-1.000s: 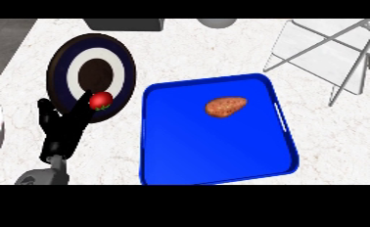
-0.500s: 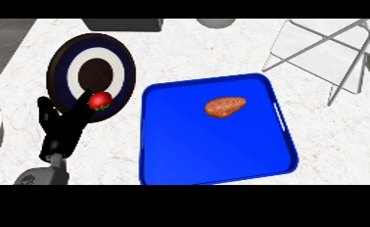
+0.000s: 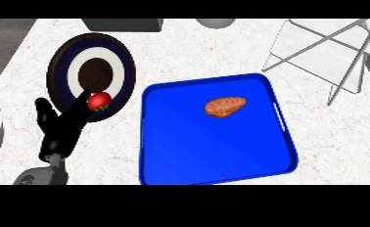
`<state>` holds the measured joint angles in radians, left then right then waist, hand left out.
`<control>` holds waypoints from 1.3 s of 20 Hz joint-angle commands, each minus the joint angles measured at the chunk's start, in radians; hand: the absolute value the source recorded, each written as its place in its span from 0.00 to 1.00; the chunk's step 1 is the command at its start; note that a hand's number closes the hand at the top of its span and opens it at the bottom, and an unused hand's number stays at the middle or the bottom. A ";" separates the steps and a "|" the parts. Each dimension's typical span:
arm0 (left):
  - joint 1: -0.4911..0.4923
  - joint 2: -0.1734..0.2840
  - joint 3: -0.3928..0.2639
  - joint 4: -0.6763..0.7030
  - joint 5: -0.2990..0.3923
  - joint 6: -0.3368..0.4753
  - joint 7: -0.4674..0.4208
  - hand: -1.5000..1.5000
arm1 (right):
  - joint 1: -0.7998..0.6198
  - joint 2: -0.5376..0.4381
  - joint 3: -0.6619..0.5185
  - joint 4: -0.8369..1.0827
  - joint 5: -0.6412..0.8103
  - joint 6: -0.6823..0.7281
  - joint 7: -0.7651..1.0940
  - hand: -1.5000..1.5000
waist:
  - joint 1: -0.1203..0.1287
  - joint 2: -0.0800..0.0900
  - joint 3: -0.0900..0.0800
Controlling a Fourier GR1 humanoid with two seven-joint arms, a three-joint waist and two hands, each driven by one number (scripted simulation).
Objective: Pick the cupcake from the tray and place it in the tiered shelf
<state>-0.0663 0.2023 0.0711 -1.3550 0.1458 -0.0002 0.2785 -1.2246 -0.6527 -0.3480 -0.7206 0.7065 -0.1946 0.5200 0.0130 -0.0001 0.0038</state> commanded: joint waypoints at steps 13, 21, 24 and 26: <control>0.062 0.003 0.008 -0.070 0.013 -0.011 0.055 0.50 | 0.046 -0.111 -0.167 -0.121 -0.094 -0.228 0.035 0.00 | -0.010 -0.004 -0.004; 0.011 -0.016 0.015 0.007 -0.007 0.007 0.022 0.50 | 0.146 -0.234 -0.283 -0.260 -0.163 -0.232 0.151 0.00 | -0.030 -0.005 -0.004; 0.046 -0.001 0.038 0.006 0.011 -0.014 0.006 0.50 | 0.308 -0.216 -0.357 -0.426 -0.253 -0.179 0.162 0.00 | -0.042 -0.009 -0.004; 0.061 -0.046 -0.005 -0.009 -0.031 0.017 -0.027 0.50 | 0.354 -0.278 -0.406 -0.446 -0.315 -0.082 0.169 0.00 | -0.038 -0.007 -0.004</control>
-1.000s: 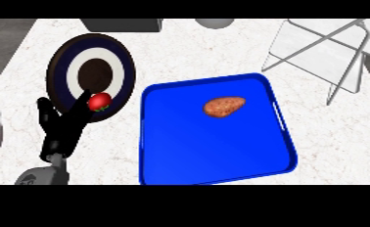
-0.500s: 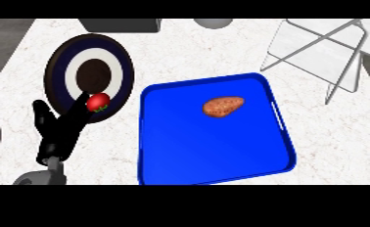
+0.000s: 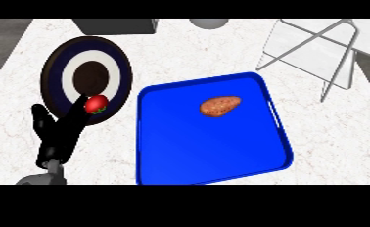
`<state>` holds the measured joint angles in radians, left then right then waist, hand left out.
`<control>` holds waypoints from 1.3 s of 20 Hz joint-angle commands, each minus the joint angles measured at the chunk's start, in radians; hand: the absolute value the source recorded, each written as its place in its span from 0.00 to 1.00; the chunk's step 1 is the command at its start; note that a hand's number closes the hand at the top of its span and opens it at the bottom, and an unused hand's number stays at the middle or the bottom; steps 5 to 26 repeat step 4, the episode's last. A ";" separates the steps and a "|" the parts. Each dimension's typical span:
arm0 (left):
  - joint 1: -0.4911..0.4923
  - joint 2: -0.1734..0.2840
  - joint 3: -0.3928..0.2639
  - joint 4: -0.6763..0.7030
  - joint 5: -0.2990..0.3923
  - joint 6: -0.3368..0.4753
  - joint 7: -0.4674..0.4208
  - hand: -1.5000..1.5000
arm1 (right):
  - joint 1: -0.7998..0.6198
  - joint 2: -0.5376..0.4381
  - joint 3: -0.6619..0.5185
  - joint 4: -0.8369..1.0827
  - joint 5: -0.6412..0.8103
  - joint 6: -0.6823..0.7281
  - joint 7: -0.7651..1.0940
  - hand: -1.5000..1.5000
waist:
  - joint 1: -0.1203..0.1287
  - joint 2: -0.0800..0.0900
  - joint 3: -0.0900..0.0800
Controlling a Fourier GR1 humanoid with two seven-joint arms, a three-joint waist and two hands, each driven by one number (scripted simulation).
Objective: Pick the cupcake from the tray and place it in the tiered shelf
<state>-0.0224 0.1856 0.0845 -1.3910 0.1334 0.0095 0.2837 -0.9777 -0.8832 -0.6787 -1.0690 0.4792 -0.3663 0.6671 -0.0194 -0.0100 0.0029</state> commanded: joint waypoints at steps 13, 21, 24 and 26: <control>0.000 0.001 0.016 0.065 0.010 -0.027 -0.021 0.50 | 0.239 -0.082 -0.180 -0.205 -0.190 0.194 0.022 0.00 | -0.007 0.004 -0.003; 0.000 0.001 0.016 0.065 0.010 -0.027 -0.021 0.50 | 0.239 -0.082 -0.180 -0.205 -0.190 0.194 0.022 0.00 | -0.007 0.004 -0.003; 0.000 0.001 0.016 0.065 0.010 -0.027 -0.021 0.50 | 0.239 -0.082 -0.180 -0.205 -0.190 0.194 0.022 0.00 | -0.007 0.004 -0.003; 0.000 0.001 0.016 0.065 0.010 -0.027 -0.021 0.50 | 0.239 -0.082 -0.180 -0.205 -0.190 0.194 0.022 0.00 | -0.007 0.004 -0.003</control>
